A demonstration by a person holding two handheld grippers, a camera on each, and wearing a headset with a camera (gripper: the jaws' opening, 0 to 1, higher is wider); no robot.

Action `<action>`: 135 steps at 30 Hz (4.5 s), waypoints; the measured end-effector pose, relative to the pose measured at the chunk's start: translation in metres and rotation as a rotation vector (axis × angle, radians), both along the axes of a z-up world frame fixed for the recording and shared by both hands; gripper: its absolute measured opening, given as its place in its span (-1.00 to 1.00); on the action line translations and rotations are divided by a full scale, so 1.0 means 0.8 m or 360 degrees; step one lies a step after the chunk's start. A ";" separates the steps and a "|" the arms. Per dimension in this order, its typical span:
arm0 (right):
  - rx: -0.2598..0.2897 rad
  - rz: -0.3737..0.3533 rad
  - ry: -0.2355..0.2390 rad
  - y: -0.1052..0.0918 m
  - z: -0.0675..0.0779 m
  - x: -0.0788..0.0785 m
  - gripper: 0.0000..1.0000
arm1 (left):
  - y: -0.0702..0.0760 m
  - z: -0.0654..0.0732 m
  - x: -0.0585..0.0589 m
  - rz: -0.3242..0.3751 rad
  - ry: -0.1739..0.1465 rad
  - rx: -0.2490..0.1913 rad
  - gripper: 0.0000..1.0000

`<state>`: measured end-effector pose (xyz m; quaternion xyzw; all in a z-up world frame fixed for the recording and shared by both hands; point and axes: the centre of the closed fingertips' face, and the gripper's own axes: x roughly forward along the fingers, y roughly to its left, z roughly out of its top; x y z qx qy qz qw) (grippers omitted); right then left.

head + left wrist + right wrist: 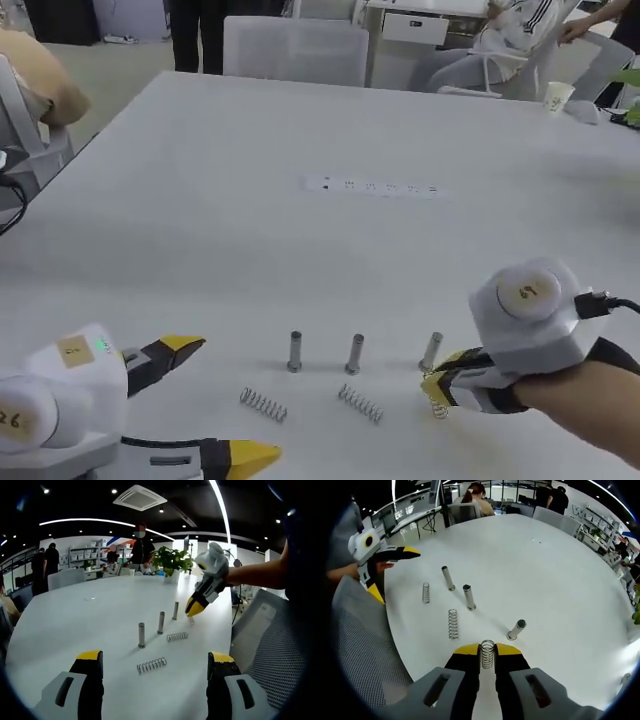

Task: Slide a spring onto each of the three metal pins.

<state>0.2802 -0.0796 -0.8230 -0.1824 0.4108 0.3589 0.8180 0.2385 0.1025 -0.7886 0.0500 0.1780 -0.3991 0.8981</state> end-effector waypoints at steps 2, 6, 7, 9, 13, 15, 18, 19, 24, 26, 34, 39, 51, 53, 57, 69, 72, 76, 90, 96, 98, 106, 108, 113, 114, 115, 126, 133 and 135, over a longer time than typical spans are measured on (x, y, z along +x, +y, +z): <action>0.0004 -0.0008 0.0002 -0.001 0.001 0.000 -0.84 | 0.000 0.000 0.001 0.0002 0.0002 0.0000 0.66; 0.0060 -0.0042 -0.0004 0.000 0.011 -0.004 -0.84 | 0.000 0.002 0.001 0.0007 -0.0007 -0.0012 0.66; 0.0082 -0.0049 -0.0005 0.002 0.015 -0.005 -0.84 | 0.001 0.003 0.000 0.0008 -0.0007 -0.0011 0.66; 0.0123 -0.0052 -0.0014 0.007 0.024 -0.008 -0.84 | 0.002 0.003 0.000 0.0009 -0.0009 -0.0009 0.65; 0.0184 -0.0034 -0.0044 0.021 0.044 -0.014 -0.84 | 0.003 0.008 0.001 0.0014 -0.0015 -0.0029 0.64; 0.0227 -0.0018 -0.0061 0.032 0.056 -0.017 -0.84 | 0.001 0.010 -0.001 -0.0002 -0.0014 -0.0035 0.60; 0.0312 0.0016 -0.0087 0.054 0.077 -0.020 -0.84 | -0.006 0.015 -0.005 -0.0052 -0.0020 -0.0034 0.55; 0.0334 0.0022 -0.0090 0.059 0.082 -0.021 -0.84 | -0.009 0.016 -0.007 -0.0076 -0.0017 -0.0034 0.52; 0.0411 0.0078 -0.0101 0.086 0.101 -0.023 -0.84 | -0.024 0.026 -0.015 -0.0181 -0.0005 -0.0067 0.26; 0.0439 0.0088 -0.0098 0.094 0.104 -0.023 -0.84 | -0.029 0.031 -0.017 -0.0215 -0.0007 -0.0083 0.11; 0.0588 0.0154 -0.0038 0.132 0.119 -0.038 -0.84 | -0.049 0.050 -0.026 -0.0354 0.0014 -0.0184 -0.31; 0.0622 0.0208 -0.0038 0.150 0.127 -0.048 -0.84 | -0.062 0.056 -0.030 -0.0427 0.0030 -0.0197 -0.36; 0.0737 0.0271 -0.0018 0.178 0.138 -0.065 -0.84 | -0.075 0.069 -0.029 -0.0490 0.0000 -0.0246 -0.56; 0.0751 0.0280 -0.0008 0.181 0.140 -0.067 -0.84 | -0.077 0.068 -0.031 -0.0507 -0.0005 -0.0237 -0.63; 0.0761 0.0298 -0.0011 0.184 0.142 -0.072 -0.84 | -0.078 0.067 -0.031 -0.0511 -0.0034 -0.0217 -0.79; 0.0589 0.0435 0.0024 0.172 0.135 -0.084 -0.84 | -0.077 0.060 -0.031 -0.0546 -0.0126 -0.0088 -0.94; 0.0503 0.0513 0.0068 0.168 0.131 -0.090 -0.84 | -0.081 0.057 -0.036 -0.0594 -0.0132 -0.0041 -0.94; 0.0355 0.0654 0.0102 0.166 0.125 -0.097 -0.83 | -0.084 0.052 -0.041 -0.0645 -0.0115 0.0000 -0.95; 0.0051 0.0936 0.0170 0.171 0.102 -0.112 -0.83 | -0.088 0.042 -0.052 -0.0733 -0.0098 0.0100 -0.96; 0.0013 0.0964 0.0191 0.168 0.099 -0.112 -0.83 | -0.088 0.042 -0.052 -0.0726 -0.0084 0.0097 -0.96; 0.0003 0.0968 0.0206 0.168 0.098 -0.113 -0.83 | -0.089 0.041 -0.052 -0.0729 -0.0077 0.0096 -0.96; 0.0052 0.0942 0.0197 0.173 0.101 -0.107 -0.83 | -0.088 0.045 -0.048 -0.0691 -0.0071 0.0057 -0.96; 0.0040 0.0946 0.0185 0.172 0.100 -0.106 -0.82 | -0.087 0.046 -0.046 -0.0679 -0.0058 0.0036 -0.96; 0.0051 0.0930 0.0171 0.171 0.102 -0.102 -0.82 | -0.087 0.050 -0.042 -0.0660 -0.0067 -0.0007 -0.96; 0.0054 0.0922 0.0175 0.171 0.102 -0.102 -0.82 | -0.088 0.050 -0.041 -0.0659 -0.0068 -0.0009 -0.96; 0.0056 0.0915 0.0180 0.171 0.102 -0.102 -0.82 | -0.088 0.050 -0.042 -0.0660 -0.0064 -0.0015 -0.96; 0.0040 0.0875 0.0222 0.170 0.104 -0.101 -0.84 | -0.091 0.052 -0.041 -0.0667 -0.0089 -0.0025 -0.94; 0.0015 0.0865 0.0199 0.163 0.108 -0.093 -0.84 | -0.089 0.048 -0.040 -0.0661 -0.0072 -0.0023 -0.72; 0.0011 0.0854 0.0200 0.159 0.109 -0.091 -0.84 | -0.085 0.046 -0.042 -0.0661 -0.0057 -0.0020 -0.76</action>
